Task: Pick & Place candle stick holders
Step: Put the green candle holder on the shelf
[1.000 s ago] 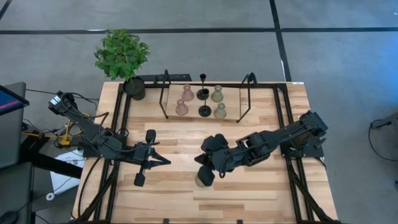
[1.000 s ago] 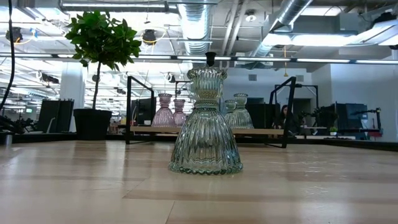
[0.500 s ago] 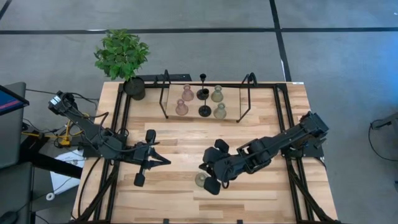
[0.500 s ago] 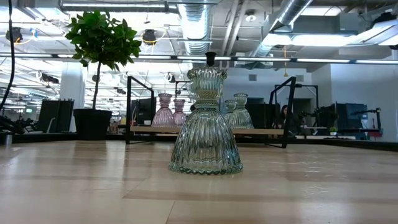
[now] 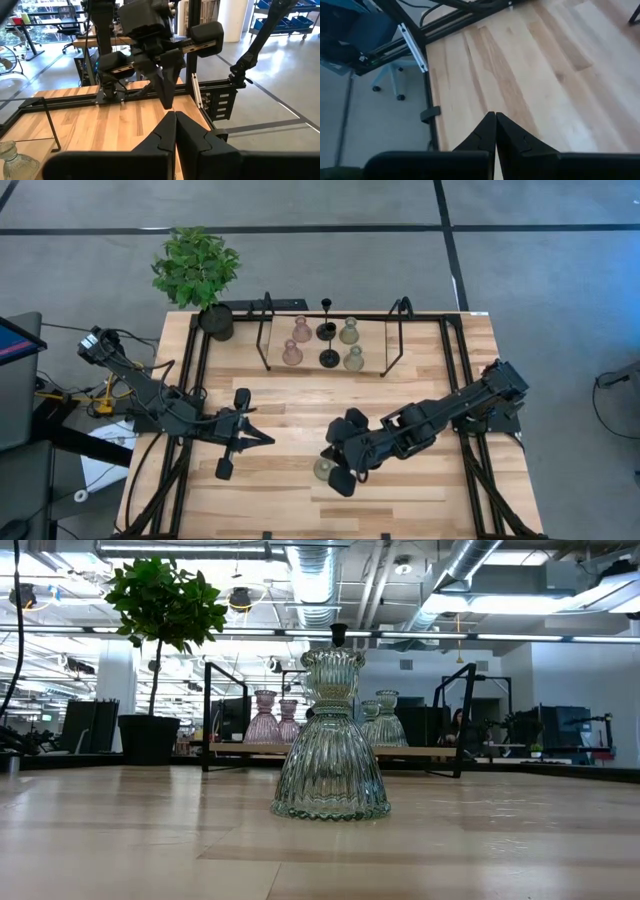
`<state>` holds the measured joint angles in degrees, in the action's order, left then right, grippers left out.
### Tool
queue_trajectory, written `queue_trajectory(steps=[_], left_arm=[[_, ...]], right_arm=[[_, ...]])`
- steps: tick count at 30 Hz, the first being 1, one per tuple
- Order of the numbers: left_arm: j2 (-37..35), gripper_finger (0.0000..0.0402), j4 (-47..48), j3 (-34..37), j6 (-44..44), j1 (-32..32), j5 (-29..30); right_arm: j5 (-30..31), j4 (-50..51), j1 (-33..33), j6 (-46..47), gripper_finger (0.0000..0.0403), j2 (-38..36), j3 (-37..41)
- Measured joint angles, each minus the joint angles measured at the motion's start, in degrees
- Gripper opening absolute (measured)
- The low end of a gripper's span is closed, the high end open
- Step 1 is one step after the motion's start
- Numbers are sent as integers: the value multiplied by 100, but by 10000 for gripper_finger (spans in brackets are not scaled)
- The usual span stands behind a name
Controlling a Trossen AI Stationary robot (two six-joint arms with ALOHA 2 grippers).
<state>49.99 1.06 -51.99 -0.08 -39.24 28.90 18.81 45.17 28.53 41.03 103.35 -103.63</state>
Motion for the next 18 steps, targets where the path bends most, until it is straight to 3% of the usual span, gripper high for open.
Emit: queue_trajectory(steps=[4,10,18], left_arm=[[0,4,7,0,-44,0,-2],[1,8,19,0,-192,0,-2],[-1,6,17,0,-337,0,-109]], right_arm=[[-223,0,-15,288,0,2,0],[-1090,0,-137,396,0,13,0],[-1038,9,-170,1026,0,11,0]])
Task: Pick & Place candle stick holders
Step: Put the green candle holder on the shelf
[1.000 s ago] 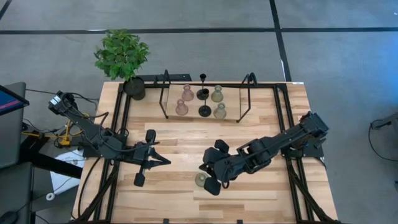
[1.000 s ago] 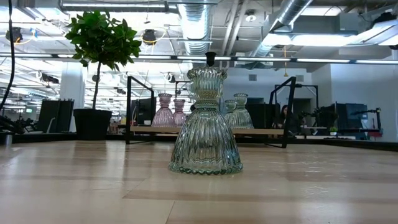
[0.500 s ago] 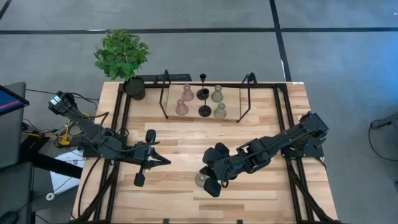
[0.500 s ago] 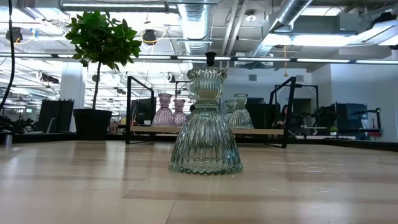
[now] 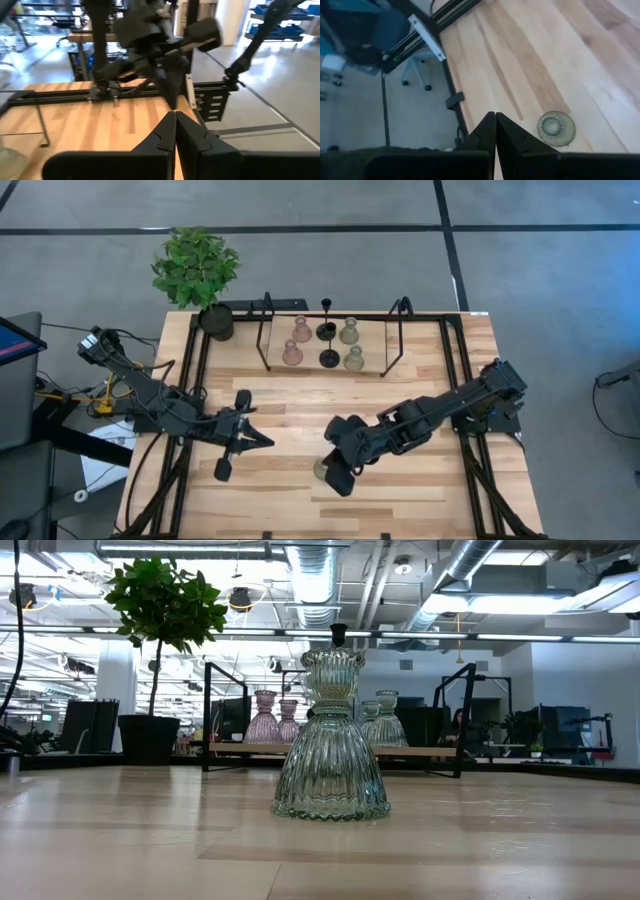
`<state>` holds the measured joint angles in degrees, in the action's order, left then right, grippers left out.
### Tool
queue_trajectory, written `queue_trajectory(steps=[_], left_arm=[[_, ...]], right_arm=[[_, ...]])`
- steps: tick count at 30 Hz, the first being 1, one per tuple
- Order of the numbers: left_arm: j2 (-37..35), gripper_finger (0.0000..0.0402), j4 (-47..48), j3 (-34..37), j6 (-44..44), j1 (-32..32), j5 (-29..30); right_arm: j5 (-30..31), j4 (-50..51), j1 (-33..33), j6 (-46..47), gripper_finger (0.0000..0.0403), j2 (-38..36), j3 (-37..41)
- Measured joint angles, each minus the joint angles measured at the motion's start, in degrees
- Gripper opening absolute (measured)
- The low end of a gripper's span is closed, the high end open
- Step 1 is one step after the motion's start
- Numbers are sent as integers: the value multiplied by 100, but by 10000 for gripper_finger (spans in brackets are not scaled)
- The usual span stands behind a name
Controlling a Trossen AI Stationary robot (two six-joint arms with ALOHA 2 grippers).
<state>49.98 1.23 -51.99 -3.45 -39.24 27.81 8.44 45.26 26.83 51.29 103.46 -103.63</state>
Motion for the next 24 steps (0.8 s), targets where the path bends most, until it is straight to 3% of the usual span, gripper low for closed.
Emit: queue_trajectory(steps=[8,15,24], left_arm=[[2,4,0,2,-17,0,-259],[8,8,0,2,12,-1,-260],[31,8,2,7,14,-2,-260]], right_arm=[[110,853,-157,596,0,2,0],[49,892,-275,600,0,100,8],[-249,1000,-448,405,0,931,24]])
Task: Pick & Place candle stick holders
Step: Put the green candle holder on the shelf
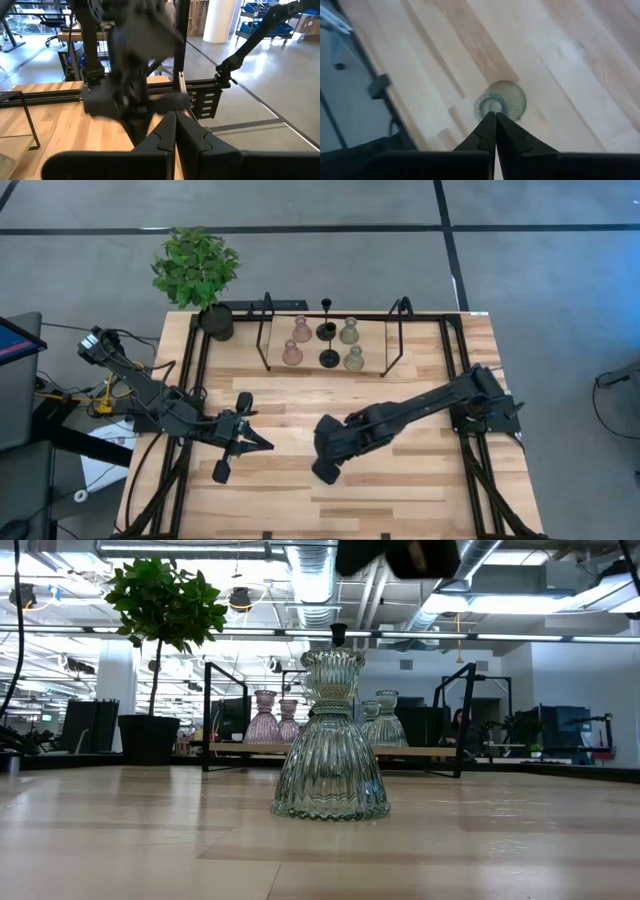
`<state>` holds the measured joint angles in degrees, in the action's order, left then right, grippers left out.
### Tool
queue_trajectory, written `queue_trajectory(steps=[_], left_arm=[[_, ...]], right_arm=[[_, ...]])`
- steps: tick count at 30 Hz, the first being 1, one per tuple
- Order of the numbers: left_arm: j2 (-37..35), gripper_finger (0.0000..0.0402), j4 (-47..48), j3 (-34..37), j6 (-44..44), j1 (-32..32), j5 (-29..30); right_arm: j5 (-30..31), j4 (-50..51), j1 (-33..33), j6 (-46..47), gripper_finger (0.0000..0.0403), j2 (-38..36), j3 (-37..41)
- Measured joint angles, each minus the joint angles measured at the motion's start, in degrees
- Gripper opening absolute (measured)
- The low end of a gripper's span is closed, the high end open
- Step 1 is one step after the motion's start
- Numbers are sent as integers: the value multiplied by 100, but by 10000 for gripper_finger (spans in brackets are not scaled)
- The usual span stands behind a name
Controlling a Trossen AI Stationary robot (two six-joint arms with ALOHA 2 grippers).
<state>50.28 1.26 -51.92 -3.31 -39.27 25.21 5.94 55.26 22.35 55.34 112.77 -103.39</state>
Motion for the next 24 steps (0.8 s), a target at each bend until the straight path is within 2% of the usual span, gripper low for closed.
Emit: queue_trajectory(steps=[9,13,18,24], left_arm=[[0,9,-2,0,0,2,-2],[0,9,-2,0,0,2,-4],[0,9,-1,0,0,0,-4],[0,10,0,0,2,0,-2]], right_arm=[[-157,296,-232,229,0,273,6],[-637,245,-277,372,0,316,269],[-1135,-347,-167,368,0,310,662],[-1059,-653,-99,174,0,288,682]])
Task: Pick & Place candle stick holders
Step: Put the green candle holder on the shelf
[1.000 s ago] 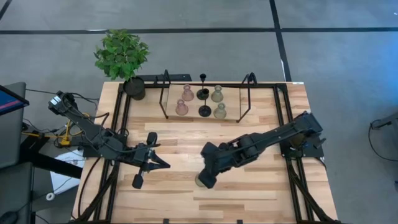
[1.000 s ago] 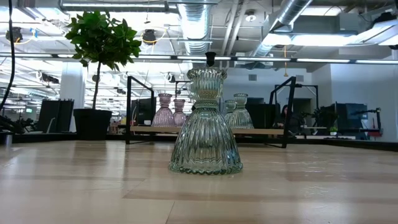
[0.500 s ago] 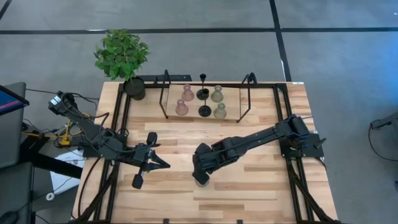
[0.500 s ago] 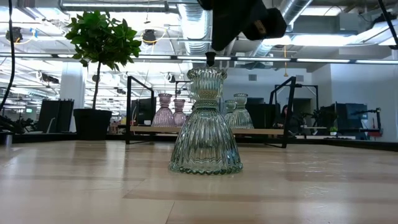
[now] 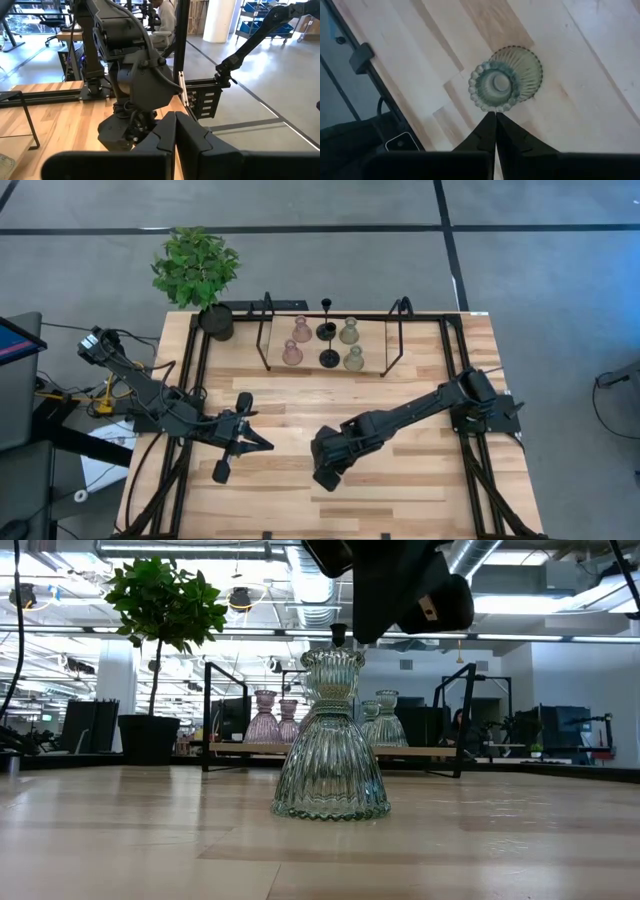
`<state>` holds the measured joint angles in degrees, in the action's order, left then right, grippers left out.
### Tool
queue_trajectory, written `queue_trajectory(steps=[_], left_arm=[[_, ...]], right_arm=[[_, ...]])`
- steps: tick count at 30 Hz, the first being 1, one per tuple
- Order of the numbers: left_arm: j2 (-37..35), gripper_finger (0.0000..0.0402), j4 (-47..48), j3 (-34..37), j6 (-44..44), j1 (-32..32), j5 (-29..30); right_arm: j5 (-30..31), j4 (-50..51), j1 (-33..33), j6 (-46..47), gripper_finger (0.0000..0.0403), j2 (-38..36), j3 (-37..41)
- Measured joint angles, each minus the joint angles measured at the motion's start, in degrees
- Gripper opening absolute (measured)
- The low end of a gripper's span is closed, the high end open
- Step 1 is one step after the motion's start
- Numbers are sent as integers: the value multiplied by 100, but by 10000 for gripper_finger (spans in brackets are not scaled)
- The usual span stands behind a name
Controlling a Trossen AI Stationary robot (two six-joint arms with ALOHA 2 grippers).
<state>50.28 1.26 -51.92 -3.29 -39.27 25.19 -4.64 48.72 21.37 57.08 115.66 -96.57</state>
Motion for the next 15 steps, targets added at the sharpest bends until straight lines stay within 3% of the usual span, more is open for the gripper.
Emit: queue_trajectory(steps=[4,15], left_arm=[[0,10,0,0,0,0,0],[0,10,2,-2,0,0,0]], right_arm=[[0,-21,-17,-63,20,-9,2],[22,-150,-173,-130,136,-7,71]])
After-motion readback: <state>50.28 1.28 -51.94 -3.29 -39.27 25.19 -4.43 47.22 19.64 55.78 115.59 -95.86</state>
